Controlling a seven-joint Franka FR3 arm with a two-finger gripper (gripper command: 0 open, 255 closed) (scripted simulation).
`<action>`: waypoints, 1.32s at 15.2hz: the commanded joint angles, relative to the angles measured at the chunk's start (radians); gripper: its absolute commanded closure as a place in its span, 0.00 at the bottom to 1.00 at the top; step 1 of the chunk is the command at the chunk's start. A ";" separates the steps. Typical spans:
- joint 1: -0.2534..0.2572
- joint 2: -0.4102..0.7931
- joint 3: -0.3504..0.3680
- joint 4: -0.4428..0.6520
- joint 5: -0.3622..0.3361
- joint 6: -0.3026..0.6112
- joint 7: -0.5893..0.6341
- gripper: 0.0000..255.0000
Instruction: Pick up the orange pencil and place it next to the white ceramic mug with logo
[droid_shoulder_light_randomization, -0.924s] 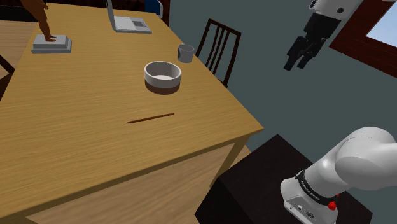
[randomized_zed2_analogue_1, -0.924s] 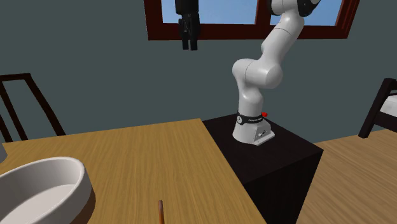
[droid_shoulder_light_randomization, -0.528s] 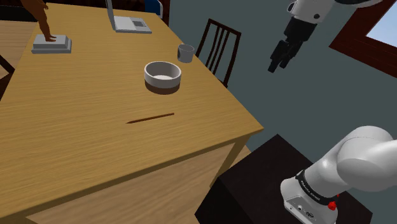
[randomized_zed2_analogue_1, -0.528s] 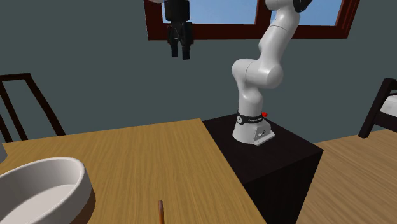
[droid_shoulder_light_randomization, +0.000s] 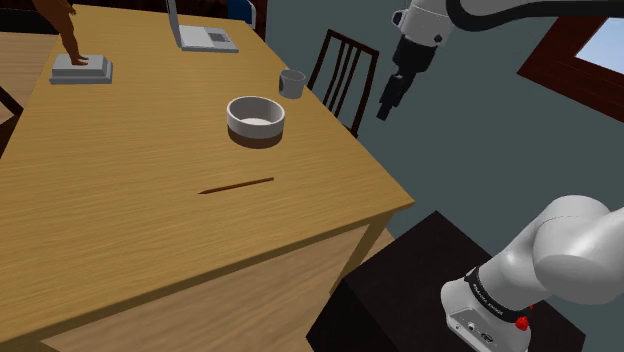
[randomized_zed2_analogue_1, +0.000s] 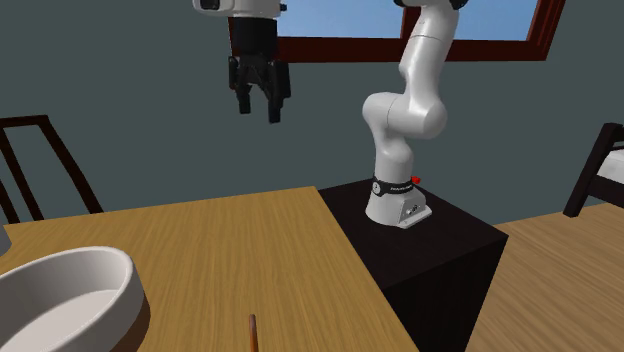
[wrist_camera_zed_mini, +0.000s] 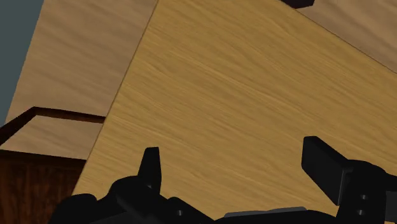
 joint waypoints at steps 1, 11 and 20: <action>0.020 0.055 0.015 0.021 -0.010 0.044 -0.037 0.00; 0.113 0.315 0.110 0.144 -0.087 0.220 -0.174 0.00; 0.199 0.529 0.194 0.258 -0.210 0.341 -0.262 0.00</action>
